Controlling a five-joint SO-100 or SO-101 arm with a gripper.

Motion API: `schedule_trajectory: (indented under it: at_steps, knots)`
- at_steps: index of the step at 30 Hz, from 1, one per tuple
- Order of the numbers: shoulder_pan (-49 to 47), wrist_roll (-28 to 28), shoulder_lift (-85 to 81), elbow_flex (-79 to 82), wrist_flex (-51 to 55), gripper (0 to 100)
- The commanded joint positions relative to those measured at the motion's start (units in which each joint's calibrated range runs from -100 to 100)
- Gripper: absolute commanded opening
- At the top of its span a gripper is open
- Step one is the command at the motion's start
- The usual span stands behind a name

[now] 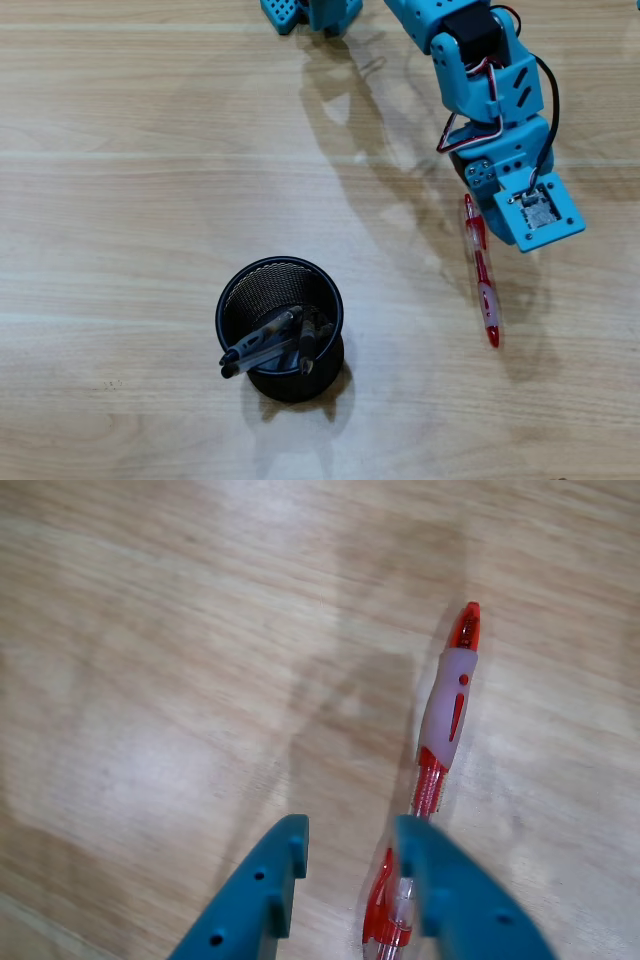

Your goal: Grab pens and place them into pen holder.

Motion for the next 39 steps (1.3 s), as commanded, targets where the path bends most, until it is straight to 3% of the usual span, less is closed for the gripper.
schedule_trajectory:
  at_steps: [1, 26, 33, 39]
  knots:
    - [0.7, -0.1, -0.5, -0.6, 0.2, 23]
    - [1.4, -0.4, 14.4, -7.3, -0.6, 22]
    - [1.8, -0.4, 15.5, -7.8, -0.6, 3]
    - [1.8, -0.4, 15.5, -7.8, -0.2, 2]
